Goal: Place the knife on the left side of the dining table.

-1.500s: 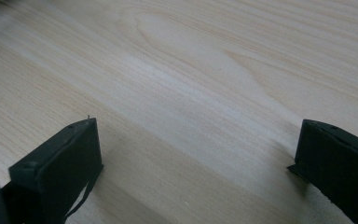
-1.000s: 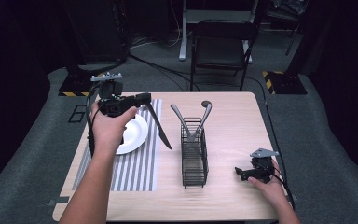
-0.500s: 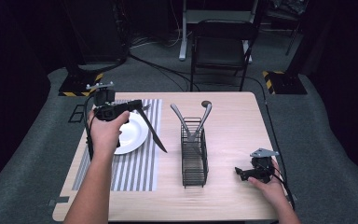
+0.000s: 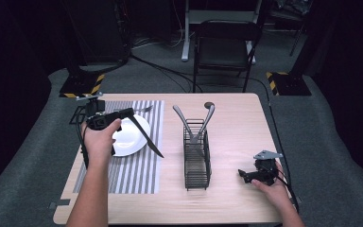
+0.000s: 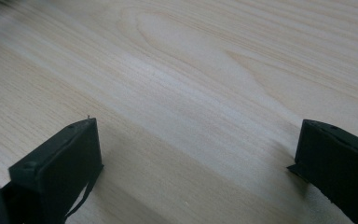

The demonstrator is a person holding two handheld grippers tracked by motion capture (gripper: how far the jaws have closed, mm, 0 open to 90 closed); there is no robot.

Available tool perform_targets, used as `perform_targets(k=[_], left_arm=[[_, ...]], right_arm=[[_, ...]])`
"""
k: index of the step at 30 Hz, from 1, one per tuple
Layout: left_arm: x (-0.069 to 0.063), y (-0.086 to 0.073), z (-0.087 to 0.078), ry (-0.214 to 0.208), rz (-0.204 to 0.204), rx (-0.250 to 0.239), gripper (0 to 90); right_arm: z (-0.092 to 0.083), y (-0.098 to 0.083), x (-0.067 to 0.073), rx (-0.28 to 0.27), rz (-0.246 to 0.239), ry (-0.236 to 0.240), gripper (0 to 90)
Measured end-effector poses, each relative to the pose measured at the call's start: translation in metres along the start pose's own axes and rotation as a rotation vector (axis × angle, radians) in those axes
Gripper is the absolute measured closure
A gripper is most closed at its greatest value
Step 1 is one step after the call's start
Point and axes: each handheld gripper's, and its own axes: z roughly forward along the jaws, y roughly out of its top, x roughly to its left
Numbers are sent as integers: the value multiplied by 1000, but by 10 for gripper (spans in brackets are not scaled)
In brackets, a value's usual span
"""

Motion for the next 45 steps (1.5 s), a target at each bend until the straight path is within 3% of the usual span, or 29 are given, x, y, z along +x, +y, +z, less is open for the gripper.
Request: perform_targets(k=[10, 26, 31, 32, 37, 45], left_arm=[[29, -15, -5, 45, -64, -6, 834], [48, -29, -4, 64, -85, 10, 834], [58, -35, -6, 73, -116, 1, 835], [61, -37, -8, 96, -111, -8, 835], [70, -42, -14, 117, -112, -15, 833], [86, -50, -20, 127, -160, -30, 828]], right_arm=[[0, 0, 0, 0, 0, 1, 0], [0, 0, 0, 0, -1, 0, 0], [0, 0, 0, 0, 0, 0, 0], [0, 0, 0, 0, -1, -1, 0], [0, 0, 0, 0, 0, 0, 0], [0, 0, 0, 0, 0, 0, 0]])
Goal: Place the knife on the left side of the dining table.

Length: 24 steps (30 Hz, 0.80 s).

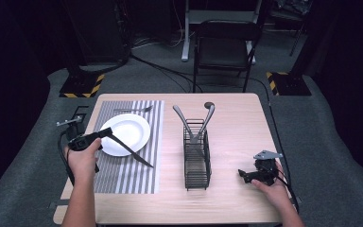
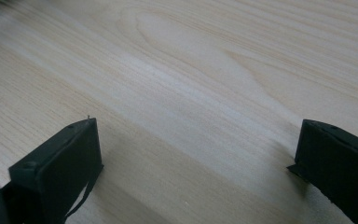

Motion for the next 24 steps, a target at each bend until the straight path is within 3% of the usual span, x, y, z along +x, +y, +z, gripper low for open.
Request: perform_targets(k=[7, 16, 24], left_arm=[[11, -4, -3, 5, -21, -8, 824], [28, -15, -5, 21, -76, -48, 817], [47, -21, -8, 23, -100, -40, 808]], right_arm=[[0, 0, 0, 0, -1, -1, 0], [0, 0, 0, 0, 0, 0, 0], [0, 0, 0, 0, 0, 0, 0]])
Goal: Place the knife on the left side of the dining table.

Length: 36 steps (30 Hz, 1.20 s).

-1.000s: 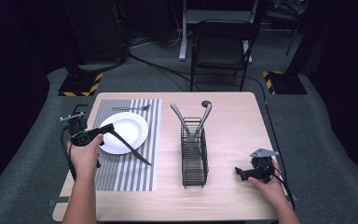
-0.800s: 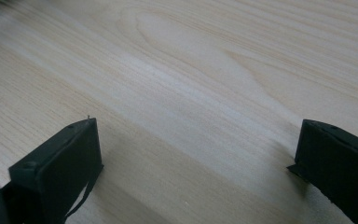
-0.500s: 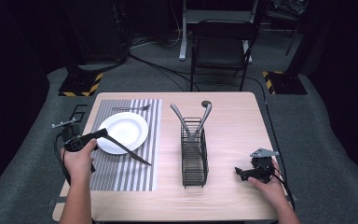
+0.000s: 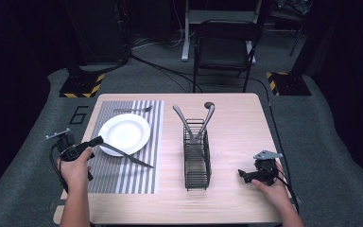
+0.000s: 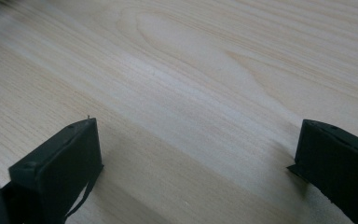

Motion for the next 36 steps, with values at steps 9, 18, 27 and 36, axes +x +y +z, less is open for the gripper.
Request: perform_targets(k=[9, 18, 27, 36], left_arm=[[21, -9, -3, 7, -30, 8, 795], [43, -21, -5, 6, -68, 17, 780], [59, -30, -1, 22, -93, 22, 767], [72, -38, 2, 18, -110, 32, 754]], right_arm=[[0, 0, 0, 0, 0, 0, 0], [0, 0, 0, -1, -1, -2, 0], [0, 0, 0, -2, -2, -2, 0], [0, 0, 0, -1, 0, 0, 0]])
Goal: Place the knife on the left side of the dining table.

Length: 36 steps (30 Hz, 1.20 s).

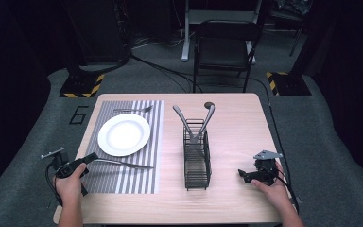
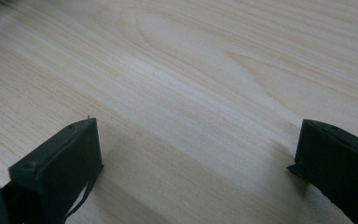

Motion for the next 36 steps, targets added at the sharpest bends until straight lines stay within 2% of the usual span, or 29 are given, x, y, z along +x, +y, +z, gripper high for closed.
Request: perform_targets(k=[18, 25, 36], left_arm=[[17, -8, 7, 25, -25, 20, 737], [24, -10, 12, 45, -24, 43, 727], [27, -9, 18, 67, -8, 60, 715]], right_arm=[[0, 0, 0, -1, 0, 0, 0], [0, 0, 0, 4, 6, 3, 0], [0, 0, 0, 4, 6, 2, 0]])
